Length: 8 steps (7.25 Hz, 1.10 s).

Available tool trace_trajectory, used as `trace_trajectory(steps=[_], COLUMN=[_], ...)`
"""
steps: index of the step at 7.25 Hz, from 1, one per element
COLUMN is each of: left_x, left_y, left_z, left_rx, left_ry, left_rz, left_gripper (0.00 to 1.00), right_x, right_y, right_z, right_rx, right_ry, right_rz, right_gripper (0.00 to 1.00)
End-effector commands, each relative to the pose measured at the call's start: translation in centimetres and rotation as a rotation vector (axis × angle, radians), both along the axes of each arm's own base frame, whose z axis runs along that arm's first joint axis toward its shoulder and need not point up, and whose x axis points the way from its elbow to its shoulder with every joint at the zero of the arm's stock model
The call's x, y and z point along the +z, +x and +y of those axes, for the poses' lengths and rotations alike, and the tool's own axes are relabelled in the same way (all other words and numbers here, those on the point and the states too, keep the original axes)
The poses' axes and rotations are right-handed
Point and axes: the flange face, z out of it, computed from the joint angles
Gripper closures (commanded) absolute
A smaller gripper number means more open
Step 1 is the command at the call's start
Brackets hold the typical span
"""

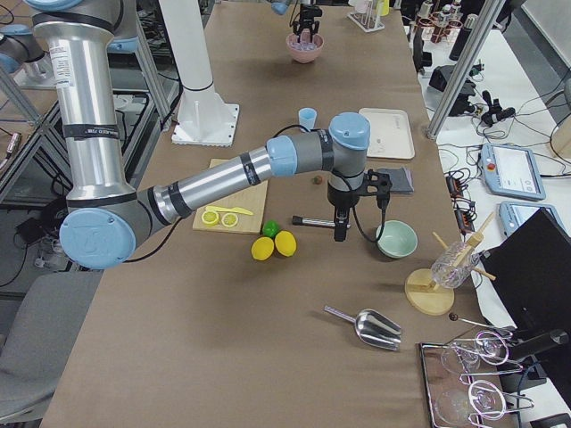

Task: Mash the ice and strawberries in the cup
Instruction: 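Grasp more ice cubes from the pink bowl with the left gripper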

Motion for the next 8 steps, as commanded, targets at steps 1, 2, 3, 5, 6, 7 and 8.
trace_trajectory(steps=[1, 2, 3, 5, 6, 7, 8], left_x=[0.3, 0.6, 0.6, 0.3, 0.3, 0.0, -0.6], left_y=[0.0, -0.1, -0.1, 0.1, 0.1, 0.1, -0.1], left_z=[0.2, 0.4, 0.4, 0.1, 0.1, 0.0, -0.4], left_rx=[0.002, 0.003, 0.003, 0.001, -0.001, 0.0, -0.005], left_ry=[-0.005, -0.01, -0.013, -0.015, -0.02, -0.019, -0.017], left_rz=[-0.005, -0.007, -0.008, -0.005, -0.005, 0.0, 0.008], left_gripper=[0.25, 0.41, 0.54, 0.86, 1.0, 1.0, 1.0], right_x=[-0.1, -0.1, -0.1, -0.4, -0.4, -0.4, -0.5], right_y=[0.0, 0.0, 0.0, 0.0, 0.0, 0.0, 0.0], right_z=[0.0, 0.0, -0.1, -0.2, -0.2, -0.2, -0.2], right_rx=[0.0, 0.0, 0.0, 0.001, 0.001, 0.001, 0.001], right_ry=[0.001, 0.002, 0.002, 0.006, 0.006, 0.007, 0.009], right_rz=[0.0, 0.0, 0.0, -0.001, -0.001, -0.001, -0.003], right_gripper=[0.0, 0.0, 0.0, 0.0, 0.0, 0.0, 0.0])
